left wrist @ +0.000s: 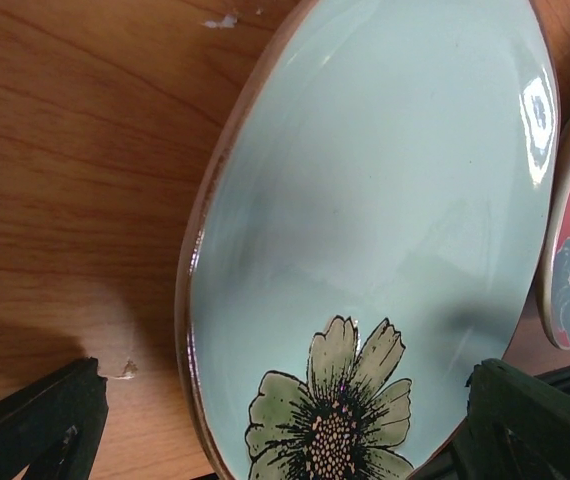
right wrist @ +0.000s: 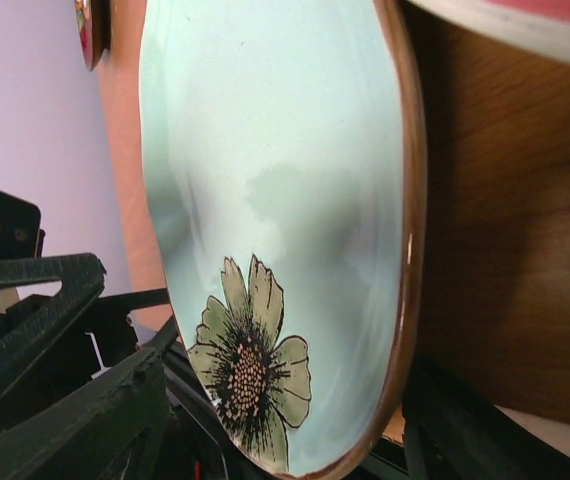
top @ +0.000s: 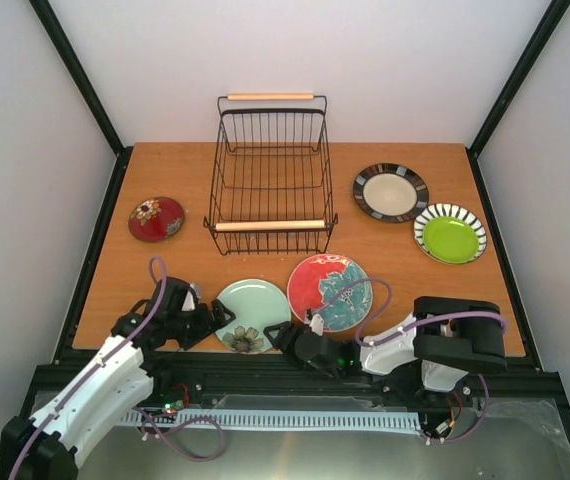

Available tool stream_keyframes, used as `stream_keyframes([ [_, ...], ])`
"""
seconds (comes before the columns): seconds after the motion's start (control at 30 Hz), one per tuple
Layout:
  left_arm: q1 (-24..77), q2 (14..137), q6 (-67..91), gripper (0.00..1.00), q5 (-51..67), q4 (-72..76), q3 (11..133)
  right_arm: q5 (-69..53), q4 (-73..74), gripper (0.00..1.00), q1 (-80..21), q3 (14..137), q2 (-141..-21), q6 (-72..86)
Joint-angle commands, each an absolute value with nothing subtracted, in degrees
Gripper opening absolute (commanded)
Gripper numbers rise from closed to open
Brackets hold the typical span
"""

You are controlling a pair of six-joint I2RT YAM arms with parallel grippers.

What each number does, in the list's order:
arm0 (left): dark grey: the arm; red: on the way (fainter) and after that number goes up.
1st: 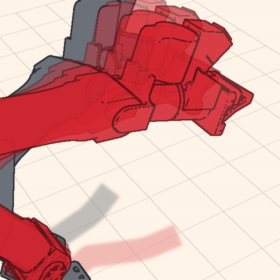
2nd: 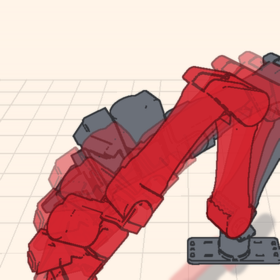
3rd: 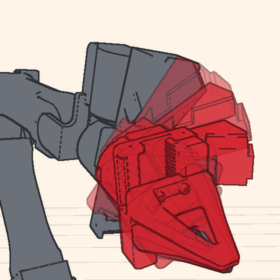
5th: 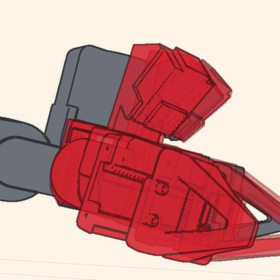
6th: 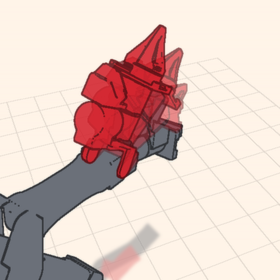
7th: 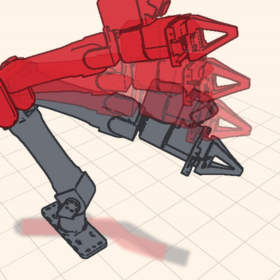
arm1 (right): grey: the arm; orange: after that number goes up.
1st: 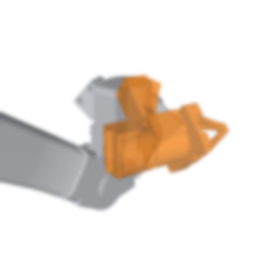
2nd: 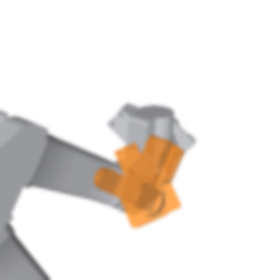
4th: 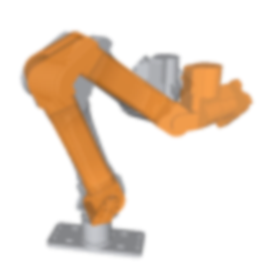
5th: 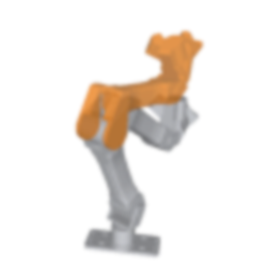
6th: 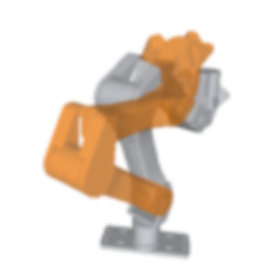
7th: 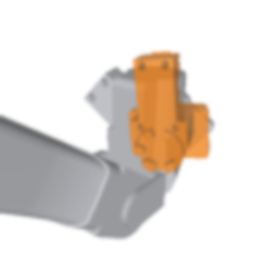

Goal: Load the plates into the dish rack
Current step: Pick up the plate at the center of the board.

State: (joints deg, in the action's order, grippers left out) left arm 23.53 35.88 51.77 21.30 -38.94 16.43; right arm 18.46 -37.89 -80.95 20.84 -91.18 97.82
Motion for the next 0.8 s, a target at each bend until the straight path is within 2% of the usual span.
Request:
stream_keyframes([
  [0.0,24.0,36.5,50.8,1.0,23.9,-37.0,16.4,19.2,-33.6,0.66,-79.9,18.7,-94.5,98.0],
  [0.3,24.0,33.4,51.3,1.0,21.2,-37.9,16.7,18.5,-36.8,0.63,-78.3,18.1,-97.8,98.1],
  [0.7,24.0,33.8,50.0,1.0,23.8,-35.2,14.2,16.8,-36.6,0.29,-77.8,18.2,-99.7,98.0],
  [0.77,24.0,33.1,49.5,1.0,24.1,-34.6,14.2,16.7,-36.5,0.27,-77.8,18.1,-99.8,97.8],
])
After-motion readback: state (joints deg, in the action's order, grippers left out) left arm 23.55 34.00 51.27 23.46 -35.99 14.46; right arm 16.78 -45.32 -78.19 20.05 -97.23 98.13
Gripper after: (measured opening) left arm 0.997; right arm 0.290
